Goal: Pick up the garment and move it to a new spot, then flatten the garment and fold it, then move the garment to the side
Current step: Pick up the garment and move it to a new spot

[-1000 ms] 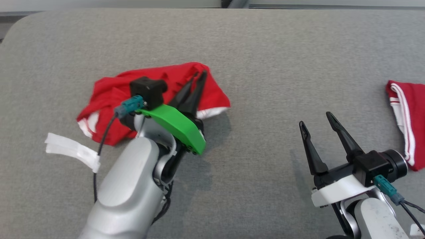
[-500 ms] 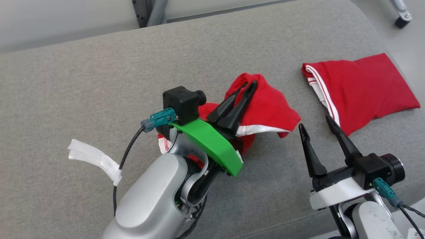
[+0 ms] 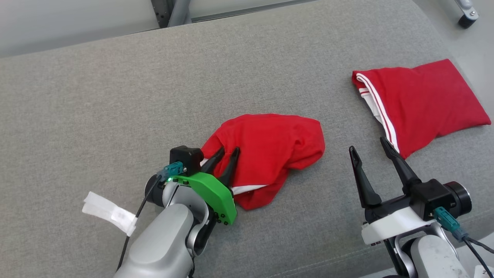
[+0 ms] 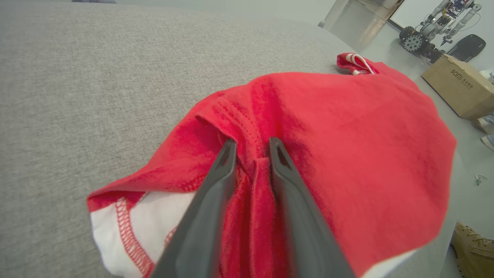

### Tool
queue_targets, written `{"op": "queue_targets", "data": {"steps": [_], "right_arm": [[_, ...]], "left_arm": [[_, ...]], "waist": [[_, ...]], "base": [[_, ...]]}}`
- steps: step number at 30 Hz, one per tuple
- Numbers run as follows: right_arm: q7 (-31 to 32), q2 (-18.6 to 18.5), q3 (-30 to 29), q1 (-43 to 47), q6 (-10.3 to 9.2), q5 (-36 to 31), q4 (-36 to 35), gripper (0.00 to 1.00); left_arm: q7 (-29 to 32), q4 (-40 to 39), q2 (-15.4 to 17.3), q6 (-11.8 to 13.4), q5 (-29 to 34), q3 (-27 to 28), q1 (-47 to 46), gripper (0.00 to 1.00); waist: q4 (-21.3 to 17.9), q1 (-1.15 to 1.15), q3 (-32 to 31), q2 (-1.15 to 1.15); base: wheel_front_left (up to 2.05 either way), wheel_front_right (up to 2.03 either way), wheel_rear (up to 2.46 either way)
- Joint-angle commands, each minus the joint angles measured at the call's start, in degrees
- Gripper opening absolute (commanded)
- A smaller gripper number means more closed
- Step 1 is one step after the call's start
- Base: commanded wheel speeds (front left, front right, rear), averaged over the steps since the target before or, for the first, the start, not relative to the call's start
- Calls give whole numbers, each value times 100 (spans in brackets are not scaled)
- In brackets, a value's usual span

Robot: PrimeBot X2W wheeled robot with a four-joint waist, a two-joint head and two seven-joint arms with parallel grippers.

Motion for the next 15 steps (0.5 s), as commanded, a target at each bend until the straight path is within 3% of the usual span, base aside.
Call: {"op": "queue_targets", "data": {"steps": [1,4,6,12,15], "right_arm": [[-16,-33,-48,78,-9,-27,7,100],[-16,-66,-165,179,-9,-30,-45,100],[-16,-86,-251,260,-9,-42,-95,100],[-16,-125,-655,667,-9,-51,-216,100],[-16,-131,-771,814,-9,-54,-224,100]], "left_arm": [[-255,7,-2,-5,49,-3,-35,100],[-708,-251,34,119,127,110,205,100],[-831,-534,265,281,286,224,507,100],[-898,-1873,865,854,707,1042,1894,100],[-898,-2290,1029,987,955,1384,2428,100]], "waist": [[166,0,-108,0],[283,0,-295,0],[348,0,-433,0],[615,0,-836,0],[695,0,-950,0]], "base": [[0,0,0],[0,0,0],[0,0,0],[0,0,0],[0,0,0]]}}
